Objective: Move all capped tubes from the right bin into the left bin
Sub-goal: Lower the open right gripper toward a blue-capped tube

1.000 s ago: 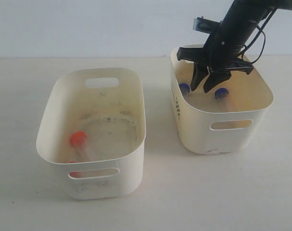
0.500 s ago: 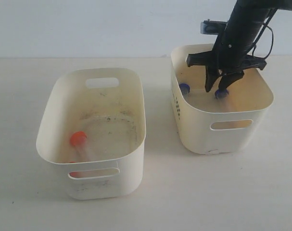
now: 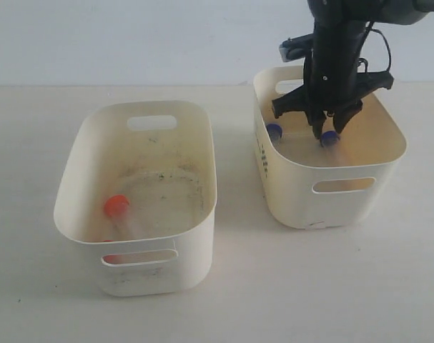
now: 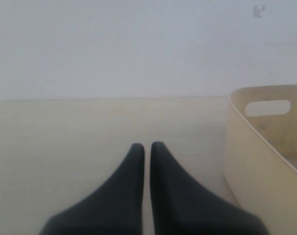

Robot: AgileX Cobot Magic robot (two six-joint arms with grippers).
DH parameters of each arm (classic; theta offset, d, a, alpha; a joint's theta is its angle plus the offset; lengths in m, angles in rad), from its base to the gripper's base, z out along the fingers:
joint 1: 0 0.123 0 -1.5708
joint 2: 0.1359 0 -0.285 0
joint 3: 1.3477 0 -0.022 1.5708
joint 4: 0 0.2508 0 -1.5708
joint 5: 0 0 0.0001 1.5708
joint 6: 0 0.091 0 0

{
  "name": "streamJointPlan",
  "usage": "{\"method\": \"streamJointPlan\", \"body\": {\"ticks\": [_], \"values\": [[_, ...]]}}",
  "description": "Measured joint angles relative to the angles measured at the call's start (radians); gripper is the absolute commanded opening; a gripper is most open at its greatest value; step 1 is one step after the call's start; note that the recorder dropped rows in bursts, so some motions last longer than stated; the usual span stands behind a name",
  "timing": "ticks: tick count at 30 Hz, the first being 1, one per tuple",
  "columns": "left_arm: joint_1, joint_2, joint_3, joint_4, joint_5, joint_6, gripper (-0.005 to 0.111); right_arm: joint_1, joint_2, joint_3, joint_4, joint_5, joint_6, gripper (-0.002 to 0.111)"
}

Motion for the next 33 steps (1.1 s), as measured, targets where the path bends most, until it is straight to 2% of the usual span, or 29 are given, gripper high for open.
{"method": "streamJointPlan", "body": {"ticks": [4, 10, 33], "values": [[0.000, 0.000, 0.000, 0.000, 0.000, 0.000, 0.004, 0.042, 0.000, 0.001, -0.098, 0.026, 0.061, 0.035], [0.000, 0.000, 0.000, 0.000, 0.000, 0.000, 0.004, 0.086, 0.000, 0.001, -0.125, 0.030, 0.100, 0.035], [0.000, 0.000, 0.000, 0.000, 0.000, 0.000, 0.004, 0.088, 0.005, 0.001, -0.156, 0.053, 0.169, 0.035]]}}
